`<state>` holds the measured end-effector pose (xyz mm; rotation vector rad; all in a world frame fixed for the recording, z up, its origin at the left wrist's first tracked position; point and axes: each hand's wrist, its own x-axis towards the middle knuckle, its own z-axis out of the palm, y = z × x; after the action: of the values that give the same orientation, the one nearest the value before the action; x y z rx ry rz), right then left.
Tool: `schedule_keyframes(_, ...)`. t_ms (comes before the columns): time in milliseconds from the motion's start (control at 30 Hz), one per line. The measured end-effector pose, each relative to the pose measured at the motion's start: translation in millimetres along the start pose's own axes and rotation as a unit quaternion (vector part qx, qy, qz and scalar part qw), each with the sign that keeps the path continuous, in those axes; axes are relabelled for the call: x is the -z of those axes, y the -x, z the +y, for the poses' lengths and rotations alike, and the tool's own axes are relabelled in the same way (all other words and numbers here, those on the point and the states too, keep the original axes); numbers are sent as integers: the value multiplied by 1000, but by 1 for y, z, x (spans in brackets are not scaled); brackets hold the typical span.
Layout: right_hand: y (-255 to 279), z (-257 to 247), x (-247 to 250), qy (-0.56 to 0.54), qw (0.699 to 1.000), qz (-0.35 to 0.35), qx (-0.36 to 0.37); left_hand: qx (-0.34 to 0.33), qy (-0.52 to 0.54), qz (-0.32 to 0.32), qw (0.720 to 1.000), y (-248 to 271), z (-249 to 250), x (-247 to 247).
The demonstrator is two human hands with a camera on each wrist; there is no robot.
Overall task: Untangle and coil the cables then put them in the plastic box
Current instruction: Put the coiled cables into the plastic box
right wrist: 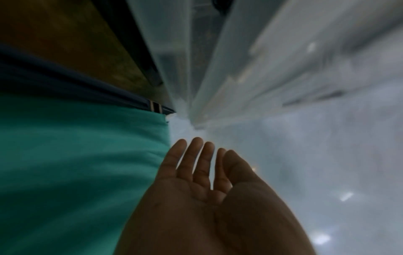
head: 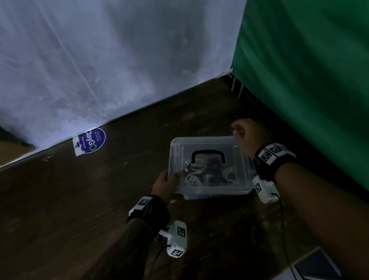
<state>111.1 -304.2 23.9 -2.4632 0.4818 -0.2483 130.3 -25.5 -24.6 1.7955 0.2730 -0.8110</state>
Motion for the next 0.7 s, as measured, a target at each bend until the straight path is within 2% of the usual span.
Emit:
schedule_keyframes(100, 28, 18, 12, -16, 996, -23, -85, 0, 15, 6, 1000, 1, 0, -3)
schedule_keyframes(267, 73, 37, 0, -22, 988, -119, -91, -9, 27, 15, 999, 1, -3, -10)
schedule_keyframes(533, 62, 30, -8, 4, 988, -82, -131, -8, 11, 37, 999, -2, 5, -15)
schedule_keyframes(600, 63, 29, -11, -50, 979, -67, -187, 2, 4, 29, 1000, -3, 9, -11)
schedule_keyframes(700, 73, 30, -18, -162, 949, -70, -261, -4, -2, 31, 999, -2, 10, -7)
